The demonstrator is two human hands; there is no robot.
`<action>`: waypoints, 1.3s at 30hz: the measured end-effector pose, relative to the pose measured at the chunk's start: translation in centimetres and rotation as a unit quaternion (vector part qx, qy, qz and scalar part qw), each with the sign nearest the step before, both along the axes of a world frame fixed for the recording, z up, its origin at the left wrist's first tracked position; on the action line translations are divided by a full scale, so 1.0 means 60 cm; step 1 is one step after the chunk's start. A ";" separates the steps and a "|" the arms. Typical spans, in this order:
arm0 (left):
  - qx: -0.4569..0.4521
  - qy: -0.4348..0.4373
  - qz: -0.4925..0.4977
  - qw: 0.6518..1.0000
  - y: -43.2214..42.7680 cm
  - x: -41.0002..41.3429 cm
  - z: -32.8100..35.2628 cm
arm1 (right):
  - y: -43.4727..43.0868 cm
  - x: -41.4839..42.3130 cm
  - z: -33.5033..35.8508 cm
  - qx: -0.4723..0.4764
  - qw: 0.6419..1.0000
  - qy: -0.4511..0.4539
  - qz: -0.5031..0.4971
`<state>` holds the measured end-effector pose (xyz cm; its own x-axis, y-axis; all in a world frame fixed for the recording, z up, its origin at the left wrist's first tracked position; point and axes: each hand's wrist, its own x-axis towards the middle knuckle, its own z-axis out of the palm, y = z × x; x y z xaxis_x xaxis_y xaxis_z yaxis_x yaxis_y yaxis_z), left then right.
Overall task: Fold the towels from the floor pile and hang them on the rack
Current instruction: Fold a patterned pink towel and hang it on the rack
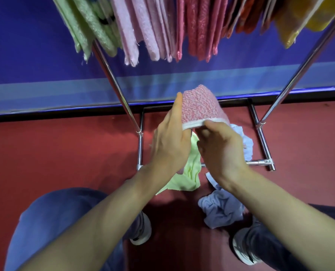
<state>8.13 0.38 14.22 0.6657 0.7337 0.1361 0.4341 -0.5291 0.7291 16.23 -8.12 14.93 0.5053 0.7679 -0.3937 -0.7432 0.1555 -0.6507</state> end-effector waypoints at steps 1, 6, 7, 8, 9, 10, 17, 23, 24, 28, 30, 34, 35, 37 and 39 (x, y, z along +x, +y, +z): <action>0.015 0.009 -0.005 1.000 -0.002 0.000 0.002 | 0.001 -0.007 -0.010 0.000 1.000 -0.010 0.023; 0.046 0.028 -0.037 0.998 -0.006 0.001 -0.006 | 0.008 -0.031 -0.003 -0.041 0.997 -0.017 0.060; 0.044 0.022 -0.046 0.998 -0.006 0.002 -0.009 | 0.006 -0.027 -0.001 -0.030 0.997 -0.015 0.063; 0.036 0.006 -0.066 0.997 -0.005 0.002 -0.011 | 0.007 -0.022 -0.002 -0.026 0.998 -0.009 0.057; 0.018 -0.013 -0.097 0.995 -0.003 0.001 -0.015 | 0.009 -0.014 -0.001 -0.020 0.998 -0.006 0.058; -0.011 -0.030 -0.130 0.991 0.000 0.000 -0.016 | 0.011 -0.006 0.000 -0.018 0.998 -0.007 0.055; -0.328 -0.150 -0.049 0.932 0.058 -0.005 0.027 | 0.000 0.047 0.036 -0.060 0.996 -0.006 0.066; -0.374 -0.020 -0.180 0.910 0.076 -0.018 0.022 | -0.005 0.081 0.051 -0.036 0.998 -0.041 0.032; -0.377 -0.020 -0.184 0.908 0.075 -0.017 0.023 | -0.006 0.085 0.054 -0.034 0.998 -0.043 0.027; -0.434 -0.094 -0.177 0.878 0.069 -0.015 0.027 | -0.008 0.082 0.052 -0.026 0.999 -0.031 0.021; -0.458 -0.128 -0.168 0.863 0.066 -0.011 0.024 | -0.008 0.065 0.050 -0.023 0.997 -0.021 0.073; -0.470 -0.132 -0.128 0.864 0.061 -0.004 0.016 | -0.006 0.032 0.040 -0.062 0.985 0.012 0.160; -0.471 -0.127 -0.106 0.867 0.060 -0.003 0.014 | -0.005 0.032 0.036 -0.085 0.982 0.006 0.169; -0.481 -0.116 -0.062 0.867 0.061 -0.002 0.010 | -0.001 0.035 0.036 -0.123 0.976 -0.002 0.178; -0.488 -0.102 -0.043 0.866 0.065 -0.003 0.013 | -0.001 0.042 0.041 -0.136 0.977 0.015 0.162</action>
<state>7.92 4.27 14.97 0.7584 0.5140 -0.4008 0.2340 0.3592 0.9035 18.75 -8.17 17.41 0.2376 0.7500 -0.6173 -0.7444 -0.2677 -0.6118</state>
